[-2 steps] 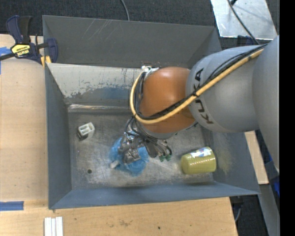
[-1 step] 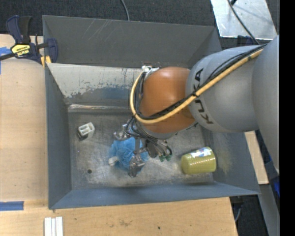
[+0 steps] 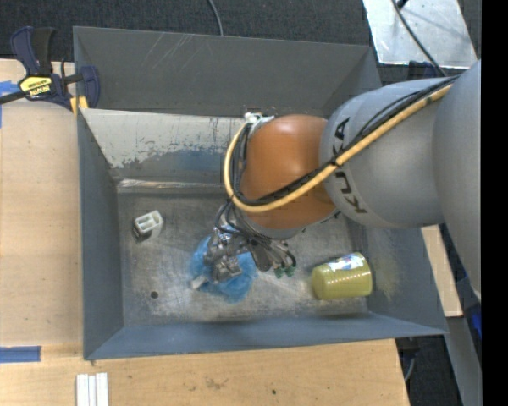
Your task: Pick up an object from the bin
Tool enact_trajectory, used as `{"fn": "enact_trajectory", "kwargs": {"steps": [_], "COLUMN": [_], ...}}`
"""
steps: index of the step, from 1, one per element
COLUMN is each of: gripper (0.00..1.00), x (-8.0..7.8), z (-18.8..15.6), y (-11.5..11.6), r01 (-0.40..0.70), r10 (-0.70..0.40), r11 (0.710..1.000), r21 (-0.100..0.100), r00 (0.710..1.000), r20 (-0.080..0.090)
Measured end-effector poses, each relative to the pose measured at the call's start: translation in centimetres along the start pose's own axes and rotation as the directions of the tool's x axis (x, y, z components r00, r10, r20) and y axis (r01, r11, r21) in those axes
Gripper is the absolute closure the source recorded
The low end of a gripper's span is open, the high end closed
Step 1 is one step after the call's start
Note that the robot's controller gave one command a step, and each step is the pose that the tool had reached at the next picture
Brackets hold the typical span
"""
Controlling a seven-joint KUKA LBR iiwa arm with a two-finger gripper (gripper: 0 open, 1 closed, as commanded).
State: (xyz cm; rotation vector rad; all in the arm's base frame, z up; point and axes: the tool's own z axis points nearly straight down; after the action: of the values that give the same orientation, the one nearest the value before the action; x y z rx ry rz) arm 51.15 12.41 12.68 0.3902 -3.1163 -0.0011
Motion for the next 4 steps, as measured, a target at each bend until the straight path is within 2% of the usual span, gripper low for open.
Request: {"fn": "enact_trajectory", "kwargs": {"steps": [1,2,3,4], "gripper": [0.00,1.00,0.00,1.00], "x": [0.01,0.00,0.02,0.00], "z": [0.01,0.00,0.02,0.00], "y": [-0.03,-0.01,-0.04,-0.03], "r01": [0.000,0.000,-0.001,-0.001], "r10": [0.000,0.000,0.001,0.001], "r11": [1.000,1.000,1.000,1.000], "r21": [0.000,0.000,0.000,0.000], "r00": [1.000,1.000,1.000,1.000], "r20": [-0.001,0.000,-0.001,0.000]}}
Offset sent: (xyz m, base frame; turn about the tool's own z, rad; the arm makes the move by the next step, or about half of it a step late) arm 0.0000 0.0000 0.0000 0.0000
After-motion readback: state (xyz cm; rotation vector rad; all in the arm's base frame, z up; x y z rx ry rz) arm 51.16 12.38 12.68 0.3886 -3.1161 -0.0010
